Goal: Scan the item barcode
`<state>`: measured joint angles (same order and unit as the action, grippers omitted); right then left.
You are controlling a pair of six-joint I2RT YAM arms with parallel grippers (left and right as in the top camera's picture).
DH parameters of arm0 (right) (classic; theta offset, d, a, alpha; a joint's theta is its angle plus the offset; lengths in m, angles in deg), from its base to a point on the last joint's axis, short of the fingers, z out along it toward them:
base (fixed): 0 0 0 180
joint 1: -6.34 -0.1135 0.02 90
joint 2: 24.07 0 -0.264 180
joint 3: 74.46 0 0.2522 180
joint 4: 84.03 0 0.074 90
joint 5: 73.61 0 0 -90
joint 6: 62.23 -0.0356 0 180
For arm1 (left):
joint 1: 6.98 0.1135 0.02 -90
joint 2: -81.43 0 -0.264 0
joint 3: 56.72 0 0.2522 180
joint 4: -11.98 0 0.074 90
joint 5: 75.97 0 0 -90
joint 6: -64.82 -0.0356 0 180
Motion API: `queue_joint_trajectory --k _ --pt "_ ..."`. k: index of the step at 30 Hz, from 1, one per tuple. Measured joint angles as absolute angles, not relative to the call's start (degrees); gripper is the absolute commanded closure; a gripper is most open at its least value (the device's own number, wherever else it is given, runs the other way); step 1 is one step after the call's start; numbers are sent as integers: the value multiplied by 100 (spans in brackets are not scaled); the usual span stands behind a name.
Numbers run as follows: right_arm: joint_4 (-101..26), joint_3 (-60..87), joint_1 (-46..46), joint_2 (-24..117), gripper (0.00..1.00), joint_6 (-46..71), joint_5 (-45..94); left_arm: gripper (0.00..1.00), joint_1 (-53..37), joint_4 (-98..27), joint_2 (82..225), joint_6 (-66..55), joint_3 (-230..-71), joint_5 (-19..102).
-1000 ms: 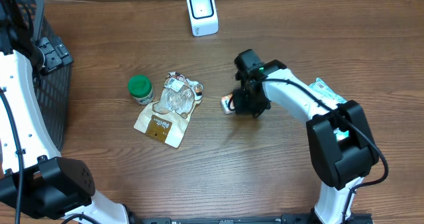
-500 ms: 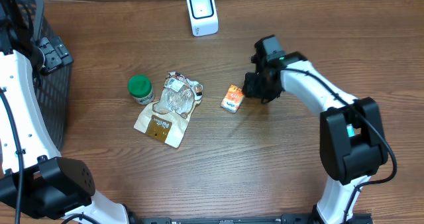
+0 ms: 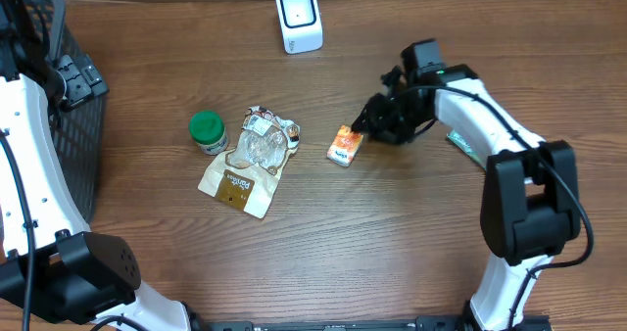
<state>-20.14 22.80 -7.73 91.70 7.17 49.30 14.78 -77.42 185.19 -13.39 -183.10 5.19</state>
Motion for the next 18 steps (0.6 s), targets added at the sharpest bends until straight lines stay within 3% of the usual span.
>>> queue_joint_trajectory --k 18 --pt "-3404 2263 -2231 9327 64 599 3791 0 1478 -7742 18519 -1339 -18310 519"
